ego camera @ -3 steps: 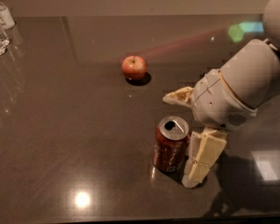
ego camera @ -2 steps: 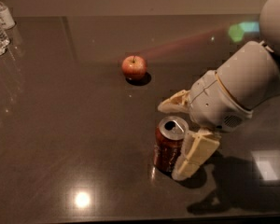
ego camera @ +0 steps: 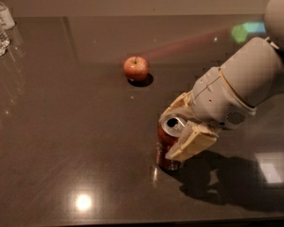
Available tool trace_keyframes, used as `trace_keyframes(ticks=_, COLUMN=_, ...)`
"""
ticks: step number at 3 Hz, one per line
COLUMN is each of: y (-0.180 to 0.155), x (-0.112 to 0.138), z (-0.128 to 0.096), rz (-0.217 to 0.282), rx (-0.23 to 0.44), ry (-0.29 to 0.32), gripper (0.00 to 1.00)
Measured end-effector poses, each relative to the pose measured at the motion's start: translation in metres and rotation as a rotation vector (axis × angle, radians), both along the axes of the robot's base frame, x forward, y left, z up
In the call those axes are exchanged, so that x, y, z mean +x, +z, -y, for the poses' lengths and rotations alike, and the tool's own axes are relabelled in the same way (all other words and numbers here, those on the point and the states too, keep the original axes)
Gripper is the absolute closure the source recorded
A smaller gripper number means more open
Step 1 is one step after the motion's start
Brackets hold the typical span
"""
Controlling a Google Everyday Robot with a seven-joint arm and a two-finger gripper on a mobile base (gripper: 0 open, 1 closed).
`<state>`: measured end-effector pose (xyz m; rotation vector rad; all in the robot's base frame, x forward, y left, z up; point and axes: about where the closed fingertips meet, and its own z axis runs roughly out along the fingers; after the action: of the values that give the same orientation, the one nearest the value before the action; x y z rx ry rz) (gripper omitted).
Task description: Move coke can near apple
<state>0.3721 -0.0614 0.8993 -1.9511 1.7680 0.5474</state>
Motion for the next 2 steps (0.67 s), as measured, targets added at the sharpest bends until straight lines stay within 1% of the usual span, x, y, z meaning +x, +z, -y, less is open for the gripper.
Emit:
trace_keyframes(ticks=1, y=0.016, x=0.019, z=0.001, rz=0.011, rx=0.010, ry=-0.037, gripper=0.87)
trace_keyframes(ticks=2, y=0.033, x=0.049, z=-0.001, rz=0.029, rx=0.027, ry=-0.078, gripper=1.00)
